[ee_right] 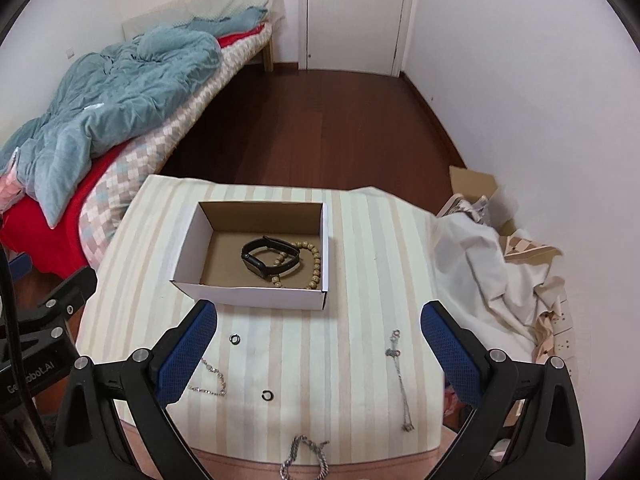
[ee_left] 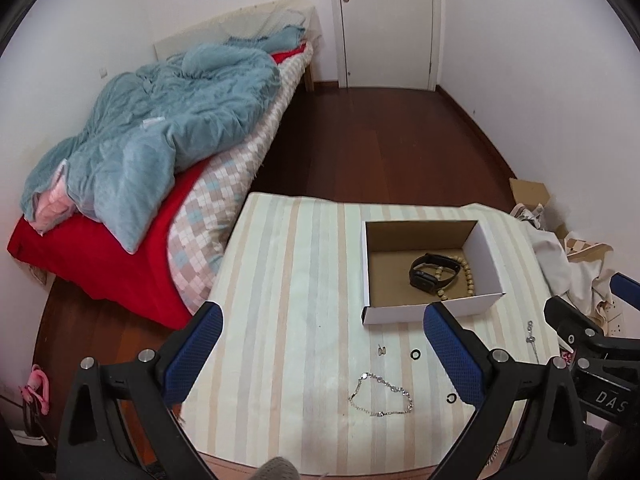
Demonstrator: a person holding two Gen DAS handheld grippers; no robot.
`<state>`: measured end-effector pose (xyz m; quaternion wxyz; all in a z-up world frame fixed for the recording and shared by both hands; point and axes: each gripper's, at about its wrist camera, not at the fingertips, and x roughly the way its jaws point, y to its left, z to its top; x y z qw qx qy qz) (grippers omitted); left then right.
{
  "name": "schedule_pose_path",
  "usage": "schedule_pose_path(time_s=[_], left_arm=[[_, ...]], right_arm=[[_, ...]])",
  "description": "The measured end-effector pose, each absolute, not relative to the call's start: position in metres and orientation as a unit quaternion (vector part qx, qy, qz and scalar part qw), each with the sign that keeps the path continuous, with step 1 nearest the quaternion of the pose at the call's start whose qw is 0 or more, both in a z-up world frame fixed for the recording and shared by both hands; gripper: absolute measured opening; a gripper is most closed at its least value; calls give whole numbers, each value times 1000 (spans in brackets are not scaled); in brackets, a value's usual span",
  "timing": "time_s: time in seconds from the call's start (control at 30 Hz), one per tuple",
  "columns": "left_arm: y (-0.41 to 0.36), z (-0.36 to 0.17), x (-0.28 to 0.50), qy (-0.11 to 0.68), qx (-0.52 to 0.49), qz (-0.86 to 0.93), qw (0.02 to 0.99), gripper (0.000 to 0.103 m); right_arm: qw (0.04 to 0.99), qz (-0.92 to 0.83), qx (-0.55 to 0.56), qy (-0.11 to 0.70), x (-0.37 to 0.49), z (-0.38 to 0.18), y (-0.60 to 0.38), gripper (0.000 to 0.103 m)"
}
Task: Organize jewelry
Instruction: 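Open both grippers and lift them away from the box, then grasp the chunky silver link bracelet with the right gripper while the left gripper grasps the thin chain bracelet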
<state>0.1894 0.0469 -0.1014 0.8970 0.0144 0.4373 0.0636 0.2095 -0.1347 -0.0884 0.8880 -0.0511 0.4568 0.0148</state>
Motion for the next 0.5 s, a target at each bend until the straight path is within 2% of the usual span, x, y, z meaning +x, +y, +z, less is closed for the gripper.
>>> schedule_pose_path(time_s=[0.33, 0.5], left_arm=[[51, -60, 147, 402, 2, 58, 914, 102], [64, -68, 129, 395, -16, 78, 915, 102]], right_arm=[[907, 20, -41, 419, 160, -41, -133, 103], [898, 30, -13, 438, 144, -54, -140, 103]])
